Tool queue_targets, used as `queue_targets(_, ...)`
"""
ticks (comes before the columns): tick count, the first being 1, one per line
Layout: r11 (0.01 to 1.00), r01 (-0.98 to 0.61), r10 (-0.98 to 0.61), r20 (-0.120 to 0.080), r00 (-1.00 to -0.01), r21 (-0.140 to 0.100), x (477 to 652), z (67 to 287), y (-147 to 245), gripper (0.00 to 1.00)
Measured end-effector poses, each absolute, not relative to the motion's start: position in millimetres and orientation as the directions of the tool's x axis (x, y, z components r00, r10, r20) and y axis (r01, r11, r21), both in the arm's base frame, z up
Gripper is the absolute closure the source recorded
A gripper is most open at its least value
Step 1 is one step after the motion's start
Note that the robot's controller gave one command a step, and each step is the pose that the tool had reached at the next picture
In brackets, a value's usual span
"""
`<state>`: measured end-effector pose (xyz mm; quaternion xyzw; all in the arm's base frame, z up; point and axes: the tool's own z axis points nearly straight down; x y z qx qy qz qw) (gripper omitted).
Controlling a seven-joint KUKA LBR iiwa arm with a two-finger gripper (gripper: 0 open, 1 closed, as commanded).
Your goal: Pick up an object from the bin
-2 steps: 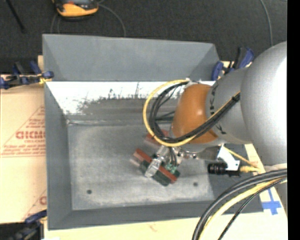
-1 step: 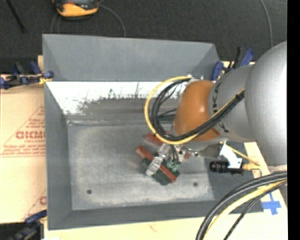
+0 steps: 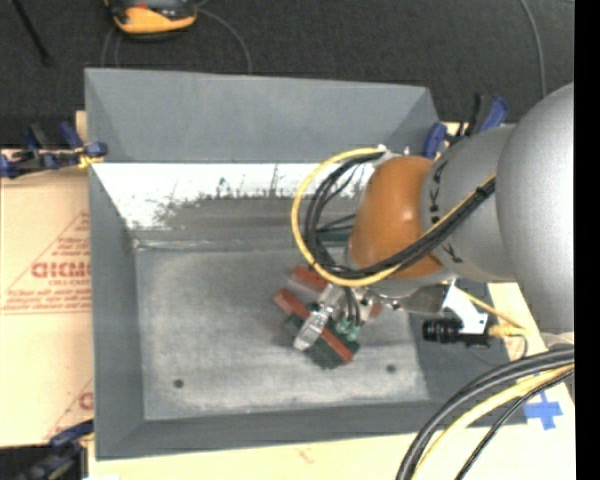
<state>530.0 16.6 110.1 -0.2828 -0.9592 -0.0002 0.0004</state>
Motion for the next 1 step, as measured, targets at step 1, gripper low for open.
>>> queue_targets(1, 0.841, 0.541, 0.541, 0.005, -0.841, -0.003, 528.4, 130.3, 16.4, 1.00)
